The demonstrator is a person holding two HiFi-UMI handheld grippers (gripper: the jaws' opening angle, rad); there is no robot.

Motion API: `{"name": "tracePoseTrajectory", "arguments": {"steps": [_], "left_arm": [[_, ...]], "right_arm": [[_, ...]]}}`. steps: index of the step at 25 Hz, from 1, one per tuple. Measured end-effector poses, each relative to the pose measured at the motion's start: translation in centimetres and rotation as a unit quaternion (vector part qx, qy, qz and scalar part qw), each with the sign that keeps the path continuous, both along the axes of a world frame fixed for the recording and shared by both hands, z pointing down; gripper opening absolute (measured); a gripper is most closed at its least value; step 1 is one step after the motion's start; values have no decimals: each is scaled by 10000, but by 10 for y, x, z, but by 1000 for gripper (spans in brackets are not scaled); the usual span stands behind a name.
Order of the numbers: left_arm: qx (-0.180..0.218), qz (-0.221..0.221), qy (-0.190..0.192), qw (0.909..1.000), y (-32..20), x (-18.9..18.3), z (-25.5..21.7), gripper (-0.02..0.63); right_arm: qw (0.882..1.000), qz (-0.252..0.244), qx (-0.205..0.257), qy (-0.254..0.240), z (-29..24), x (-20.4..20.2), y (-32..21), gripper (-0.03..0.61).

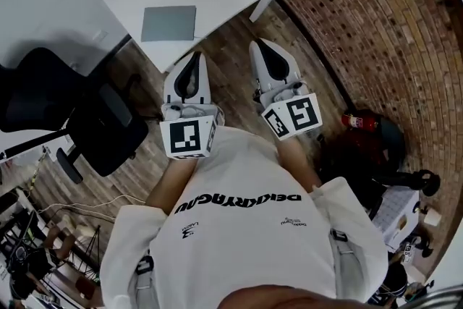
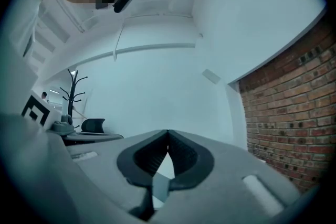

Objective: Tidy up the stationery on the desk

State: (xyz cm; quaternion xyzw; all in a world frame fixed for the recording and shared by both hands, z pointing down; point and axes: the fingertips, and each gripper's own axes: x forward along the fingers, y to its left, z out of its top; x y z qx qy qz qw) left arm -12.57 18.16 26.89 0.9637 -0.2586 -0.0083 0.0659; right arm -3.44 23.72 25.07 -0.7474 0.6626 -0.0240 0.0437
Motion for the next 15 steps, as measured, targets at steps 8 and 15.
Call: {"name": "tracePoseTrajectory", "arguments": {"steps": [8, 15], "left_arm": [[-345, -323, -157, 9988, -109, 42, 14, -2], [-542, -599, -356, 9961, -165, 47, 34, -2]], "right_arm": [[9987, -409, -287, -27, 6, 38, -119, 0], [9965, -659, -504, -91, 23, 47, -182, 0]]}}
